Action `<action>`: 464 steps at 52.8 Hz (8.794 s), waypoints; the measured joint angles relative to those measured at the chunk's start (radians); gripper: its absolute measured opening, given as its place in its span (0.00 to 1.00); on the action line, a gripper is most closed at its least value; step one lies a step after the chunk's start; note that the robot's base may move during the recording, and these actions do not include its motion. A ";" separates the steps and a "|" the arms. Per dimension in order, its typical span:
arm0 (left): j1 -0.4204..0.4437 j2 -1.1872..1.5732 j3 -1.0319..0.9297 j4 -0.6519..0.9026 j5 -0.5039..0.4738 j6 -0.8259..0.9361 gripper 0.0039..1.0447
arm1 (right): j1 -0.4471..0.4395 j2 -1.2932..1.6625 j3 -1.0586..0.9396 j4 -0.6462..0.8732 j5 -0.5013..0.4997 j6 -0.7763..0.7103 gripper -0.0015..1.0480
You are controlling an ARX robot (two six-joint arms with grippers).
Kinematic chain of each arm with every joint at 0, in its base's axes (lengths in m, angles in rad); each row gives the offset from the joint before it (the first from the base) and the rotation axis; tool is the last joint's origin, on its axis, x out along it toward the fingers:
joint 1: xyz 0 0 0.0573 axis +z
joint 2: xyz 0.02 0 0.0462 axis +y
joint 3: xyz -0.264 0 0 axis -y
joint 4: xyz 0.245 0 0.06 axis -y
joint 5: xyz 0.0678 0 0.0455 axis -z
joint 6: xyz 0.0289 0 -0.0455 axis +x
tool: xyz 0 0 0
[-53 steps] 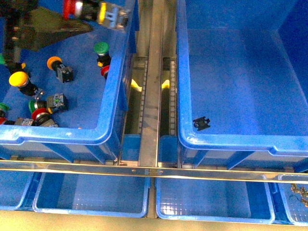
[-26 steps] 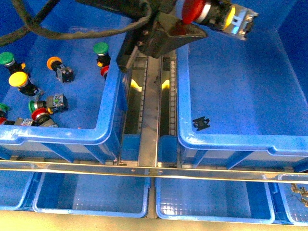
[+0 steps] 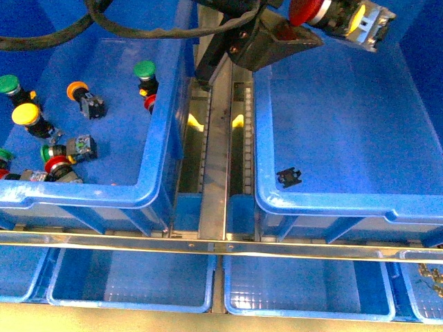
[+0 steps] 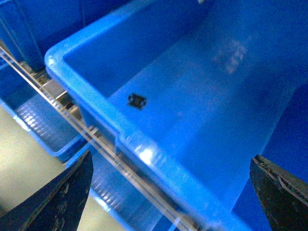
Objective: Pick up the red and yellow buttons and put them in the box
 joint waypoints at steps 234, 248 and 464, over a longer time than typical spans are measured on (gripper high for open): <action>0.834 -0.832 -0.903 -0.048 -0.235 1.030 0.85 | -0.066 0.507 0.291 0.388 0.122 -0.106 0.25; 0.758 -1.023 -1.120 0.518 -0.312 1.081 0.44 | -0.018 0.274 0.274 0.148 0.205 0.050 0.25; 0.547 -1.856 -1.143 -0.288 -0.508 1.093 0.93 | 0.141 0.498 0.454 -0.107 0.254 0.828 0.94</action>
